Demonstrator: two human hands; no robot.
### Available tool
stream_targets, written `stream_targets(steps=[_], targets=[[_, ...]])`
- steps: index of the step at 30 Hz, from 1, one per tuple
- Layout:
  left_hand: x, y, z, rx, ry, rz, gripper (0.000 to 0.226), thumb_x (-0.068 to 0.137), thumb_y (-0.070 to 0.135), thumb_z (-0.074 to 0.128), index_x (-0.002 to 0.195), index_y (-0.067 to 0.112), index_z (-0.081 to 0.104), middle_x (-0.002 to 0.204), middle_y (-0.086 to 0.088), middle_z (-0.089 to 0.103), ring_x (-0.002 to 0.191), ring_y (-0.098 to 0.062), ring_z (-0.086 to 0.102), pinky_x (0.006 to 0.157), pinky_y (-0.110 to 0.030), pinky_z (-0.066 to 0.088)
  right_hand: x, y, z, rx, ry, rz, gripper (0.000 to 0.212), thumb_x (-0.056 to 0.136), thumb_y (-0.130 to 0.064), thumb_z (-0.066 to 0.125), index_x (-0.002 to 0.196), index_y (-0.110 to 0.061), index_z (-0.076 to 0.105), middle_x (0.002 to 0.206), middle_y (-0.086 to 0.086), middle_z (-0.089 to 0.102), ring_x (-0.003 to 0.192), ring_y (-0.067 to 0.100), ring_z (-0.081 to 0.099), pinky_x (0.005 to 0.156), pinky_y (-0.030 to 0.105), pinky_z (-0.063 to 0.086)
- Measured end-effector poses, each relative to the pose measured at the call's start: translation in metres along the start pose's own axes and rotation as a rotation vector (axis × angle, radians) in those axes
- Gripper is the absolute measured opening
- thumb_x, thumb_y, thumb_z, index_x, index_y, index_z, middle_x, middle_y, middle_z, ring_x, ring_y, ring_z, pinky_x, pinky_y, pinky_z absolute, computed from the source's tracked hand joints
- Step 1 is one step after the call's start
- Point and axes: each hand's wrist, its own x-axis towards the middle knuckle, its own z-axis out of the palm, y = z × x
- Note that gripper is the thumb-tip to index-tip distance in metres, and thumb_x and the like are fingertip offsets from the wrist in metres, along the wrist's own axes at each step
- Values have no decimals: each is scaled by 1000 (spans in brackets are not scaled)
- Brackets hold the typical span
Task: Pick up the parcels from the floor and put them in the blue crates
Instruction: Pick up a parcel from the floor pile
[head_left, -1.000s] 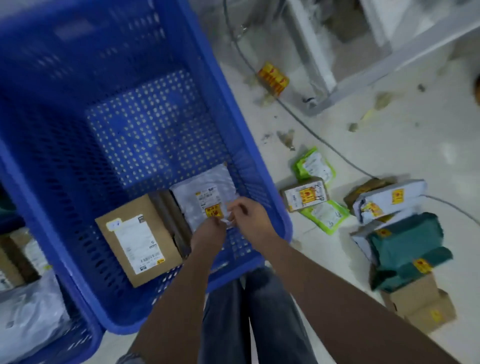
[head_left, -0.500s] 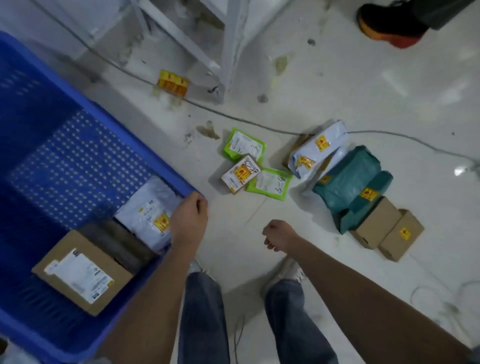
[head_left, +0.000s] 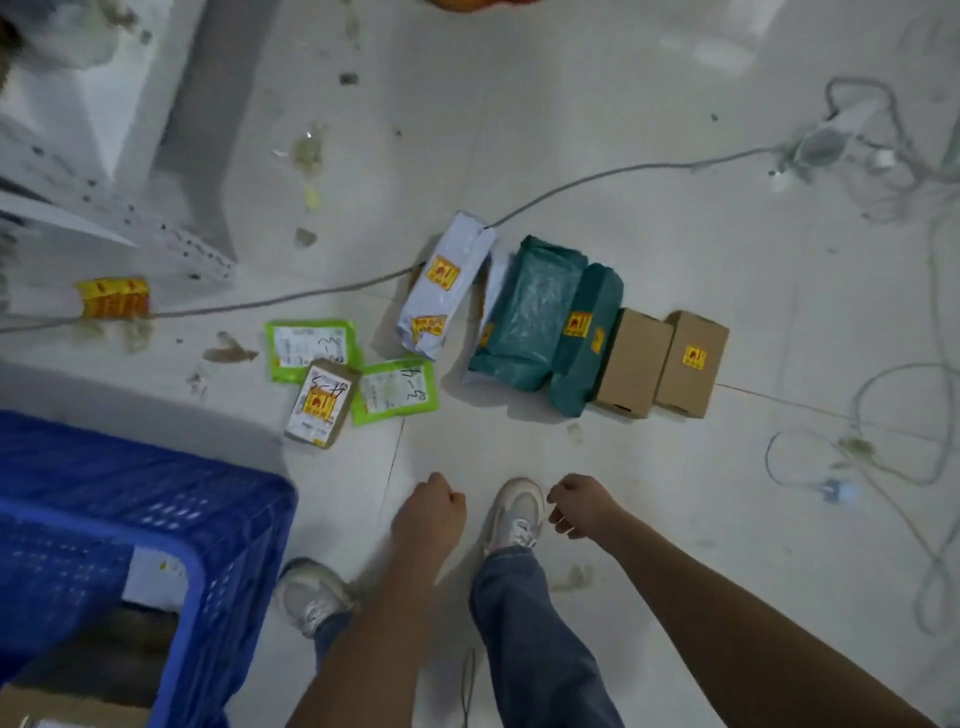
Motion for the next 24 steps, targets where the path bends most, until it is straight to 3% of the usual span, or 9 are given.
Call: stream_targets(steps=[7,12,16,19,22,24], targets=[[48,73,-30,129,11,40,29,96,23,39,111,3,53,117,-16,60,110,-32,56,86,-33,41,34,15,-68,217,34,56,14,93,-12,42,93,-2,52,69,10,57,57,20,52,55,25,41],[87,98,-30,116,-27,90,27,96,23,40,105,1,53,115,-20,60,109,-33,55,86,-34,42,67,19,-79,320,60,110,14,93,-11,42,94,-2,53,68,10,57,58,21,52,56,26,42],[114,101,-22,260,-166,72,35,99,25,37,118,-1,50,126,-20,56,115,-32,53,93,-35,41,82,10,-73,371,4,161,14,92,-12,43,94,-3,53,71,11,57,61,22,52,57,26,42],[139,111,-20,332,-256,35,39,99,27,36,124,-1,47,132,-19,51,120,-33,50,99,-36,39,102,-2,-80,332,4,136,23,92,-16,44,104,-1,56,88,12,56,76,24,51,65,28,42],[154,138,-21,277,-274,105,33,97,22,37,117,1,53,126,-21,55,116,-33,52,95,-37,40,124,-21,-105,332,55,108,35,92,-18,45,118,3,55,93,10,51,87,23,47,65,27,40],[169,150,-20,259,-302,135,24,95,23,39,99,8,56,114,-18,61,107,-32,56,88,-36,42,137,-38,-126,428,102,92,33,93,-17,46,118,2,55,86,8,54,83,23,51,69,29,43]])
